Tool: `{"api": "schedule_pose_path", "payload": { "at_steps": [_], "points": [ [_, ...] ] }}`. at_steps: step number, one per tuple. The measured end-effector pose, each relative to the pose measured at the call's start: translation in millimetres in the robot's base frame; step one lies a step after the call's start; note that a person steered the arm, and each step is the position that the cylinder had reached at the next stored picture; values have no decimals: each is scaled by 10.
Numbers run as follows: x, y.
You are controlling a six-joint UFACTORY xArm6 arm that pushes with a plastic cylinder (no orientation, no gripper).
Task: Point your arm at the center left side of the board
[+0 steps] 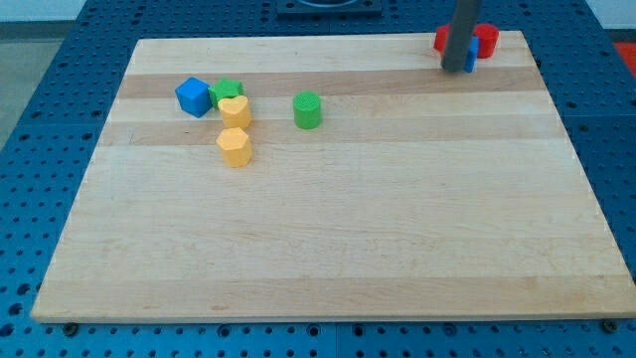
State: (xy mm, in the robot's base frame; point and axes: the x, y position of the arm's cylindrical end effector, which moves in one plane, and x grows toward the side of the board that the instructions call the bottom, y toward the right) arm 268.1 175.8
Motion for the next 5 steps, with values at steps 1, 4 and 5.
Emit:
{"api": "schedule_pose_path", "payload": {
  "at_steps": [1,4,5],
  "points": [
    [402,0],
    [3157,-1224],
    [3139,-2427]
  ]
}}
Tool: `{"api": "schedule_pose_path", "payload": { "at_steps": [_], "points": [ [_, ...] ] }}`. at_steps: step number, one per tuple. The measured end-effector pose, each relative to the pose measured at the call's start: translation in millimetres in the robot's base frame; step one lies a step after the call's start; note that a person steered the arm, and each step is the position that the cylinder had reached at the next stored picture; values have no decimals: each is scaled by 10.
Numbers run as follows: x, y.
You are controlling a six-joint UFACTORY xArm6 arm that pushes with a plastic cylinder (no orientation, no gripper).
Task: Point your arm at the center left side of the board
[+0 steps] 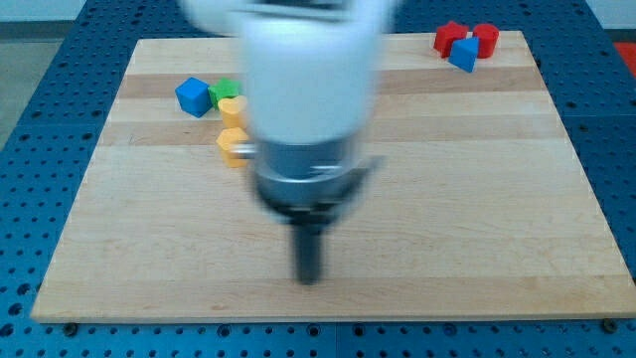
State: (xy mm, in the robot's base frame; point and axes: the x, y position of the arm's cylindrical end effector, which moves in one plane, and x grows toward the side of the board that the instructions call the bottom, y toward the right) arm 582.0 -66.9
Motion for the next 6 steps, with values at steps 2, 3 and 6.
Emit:
{"api": "schedule_pose_path", "payload": {
  "at_steps": [2,3,6],
  "points": [
    [-919,-1758],
    [-1611,-1734],
    [-2333,-1493]
  ]
}}
